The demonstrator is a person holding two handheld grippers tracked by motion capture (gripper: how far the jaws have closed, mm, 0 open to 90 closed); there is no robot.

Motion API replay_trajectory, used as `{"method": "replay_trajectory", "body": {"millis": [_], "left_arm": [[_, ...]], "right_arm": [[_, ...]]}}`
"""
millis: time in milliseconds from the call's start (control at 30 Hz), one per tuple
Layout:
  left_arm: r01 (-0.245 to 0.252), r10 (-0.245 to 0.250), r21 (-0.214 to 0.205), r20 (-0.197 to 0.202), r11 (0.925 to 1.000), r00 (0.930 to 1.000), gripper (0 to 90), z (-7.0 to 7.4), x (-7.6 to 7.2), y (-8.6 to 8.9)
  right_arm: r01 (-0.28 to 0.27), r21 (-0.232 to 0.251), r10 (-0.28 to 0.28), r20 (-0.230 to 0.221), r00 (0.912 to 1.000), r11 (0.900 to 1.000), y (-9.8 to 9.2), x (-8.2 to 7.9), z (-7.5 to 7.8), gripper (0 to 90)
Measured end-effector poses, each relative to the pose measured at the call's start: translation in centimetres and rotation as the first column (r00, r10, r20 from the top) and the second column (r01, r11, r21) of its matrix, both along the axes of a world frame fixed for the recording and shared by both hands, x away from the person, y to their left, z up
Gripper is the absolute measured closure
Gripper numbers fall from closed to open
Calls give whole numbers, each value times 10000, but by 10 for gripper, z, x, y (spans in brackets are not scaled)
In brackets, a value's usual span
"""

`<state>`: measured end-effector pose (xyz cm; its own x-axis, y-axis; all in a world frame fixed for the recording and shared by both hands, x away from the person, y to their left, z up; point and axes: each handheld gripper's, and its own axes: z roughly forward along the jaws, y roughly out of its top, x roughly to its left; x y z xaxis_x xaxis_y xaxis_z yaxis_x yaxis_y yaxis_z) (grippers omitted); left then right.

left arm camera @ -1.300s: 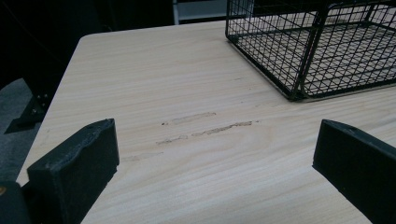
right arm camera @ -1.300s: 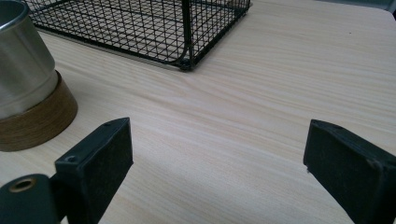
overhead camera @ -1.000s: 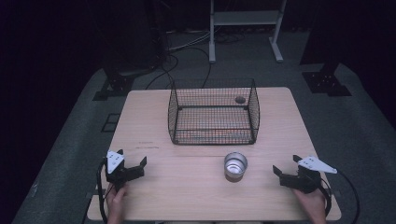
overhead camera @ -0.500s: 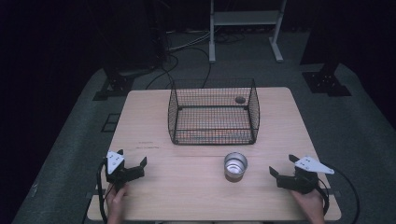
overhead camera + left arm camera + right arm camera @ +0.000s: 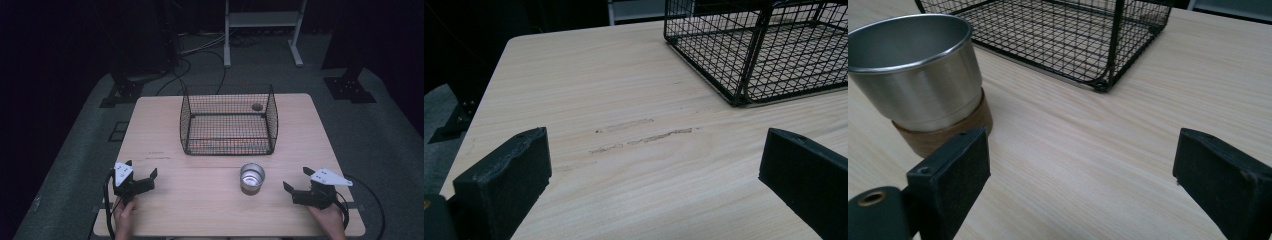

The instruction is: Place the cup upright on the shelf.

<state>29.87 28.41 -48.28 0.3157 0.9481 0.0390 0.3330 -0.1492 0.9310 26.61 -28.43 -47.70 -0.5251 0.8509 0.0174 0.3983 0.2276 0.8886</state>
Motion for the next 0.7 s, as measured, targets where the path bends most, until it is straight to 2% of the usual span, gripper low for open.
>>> {"method": "replay_trajectory", "body": {"millis": [67,467,700], "left_arm": [[-2,2,3,4,10000,10000,0,0,0,0],[-3,3,1,1,10000,10000,0,0,0,0],[-14,14,-8,23,10000,10000,0,0,0,0]], "right_arm": [[-145,-166,146,42,9999,9998,4,0,0,76],[-705,-296,706,28,9975,9971,15,-3,1,75],[-1247,-379,1247,-34,9922,9915,24,-4,2,75]]}}
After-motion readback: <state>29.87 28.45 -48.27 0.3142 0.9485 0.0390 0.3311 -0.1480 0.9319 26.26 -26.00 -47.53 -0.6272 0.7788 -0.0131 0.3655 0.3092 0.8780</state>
